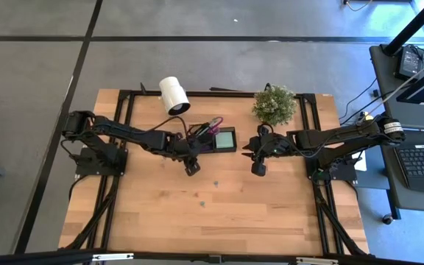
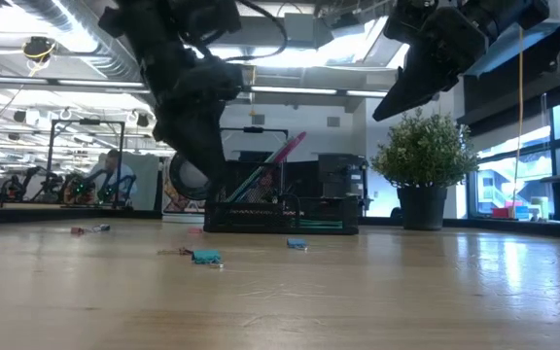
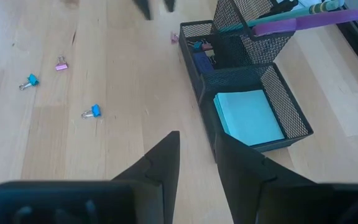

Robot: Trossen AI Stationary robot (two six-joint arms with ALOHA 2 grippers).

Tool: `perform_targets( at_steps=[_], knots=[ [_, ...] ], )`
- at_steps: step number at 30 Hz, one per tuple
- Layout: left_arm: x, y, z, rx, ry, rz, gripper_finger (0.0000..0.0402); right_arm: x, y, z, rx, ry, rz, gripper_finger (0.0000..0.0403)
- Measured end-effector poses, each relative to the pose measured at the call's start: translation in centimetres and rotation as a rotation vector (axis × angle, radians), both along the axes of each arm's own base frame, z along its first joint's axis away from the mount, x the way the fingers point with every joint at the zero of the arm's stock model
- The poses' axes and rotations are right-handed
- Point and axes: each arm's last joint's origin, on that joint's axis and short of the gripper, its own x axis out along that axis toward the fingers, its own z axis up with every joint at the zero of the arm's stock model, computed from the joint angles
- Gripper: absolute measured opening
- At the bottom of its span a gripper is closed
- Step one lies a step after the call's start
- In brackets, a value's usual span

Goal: Pick and place office supplies into organizer
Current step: Put the pink binder clip into the black desk organizer

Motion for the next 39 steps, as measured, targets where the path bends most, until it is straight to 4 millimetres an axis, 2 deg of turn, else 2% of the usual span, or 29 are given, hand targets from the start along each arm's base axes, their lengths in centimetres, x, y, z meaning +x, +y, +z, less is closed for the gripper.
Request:
perform_targets(
  at_steps=[4,11,15,22,26,32,39],
  knots=[
    [0.4,-0.7,0.2,-0.058,-0.033,-0.090,0.0157,0.0,0.0,0.0,0.000,0.000,0.000,0.0107],
    [0.6,-1.1,0.3,-0.076,-0.069,-0.107,0.0153,0.0,0.0,0.0,0.002,-0.001,-0.002,0.0107],
    [0.4,-0.9,0.2,-0.078,-0.059,0.011,0.0153,0.0,0.0,0.0,0.028,-0.006,-0.024,0.0107],
    [-0.3,-1.1,0.0,0.065,-0.040,0.219,0.0152,0.0,0.0,0.0,0.042,-0.009,-0.036,0.0107],
    [-0.6,-1.5,-0.1,0.051,-0.062,0.334,0.0153,0.0,0.0,0.0,0.042,-0.010,-0.037,0.0107],
    [-0.9,-1.8,-1.7,0.021,0.011,0.465,0.0153,0.0,0.0,0.0,0.057,-0.013,-0.049,0.0107],
    [0.3,-1.7,-4.8,0.064,0.061,0.560,0.0153,0.0,0.0,0.0,0.079,-0.019,-0.068,0.0107]
  ],
)
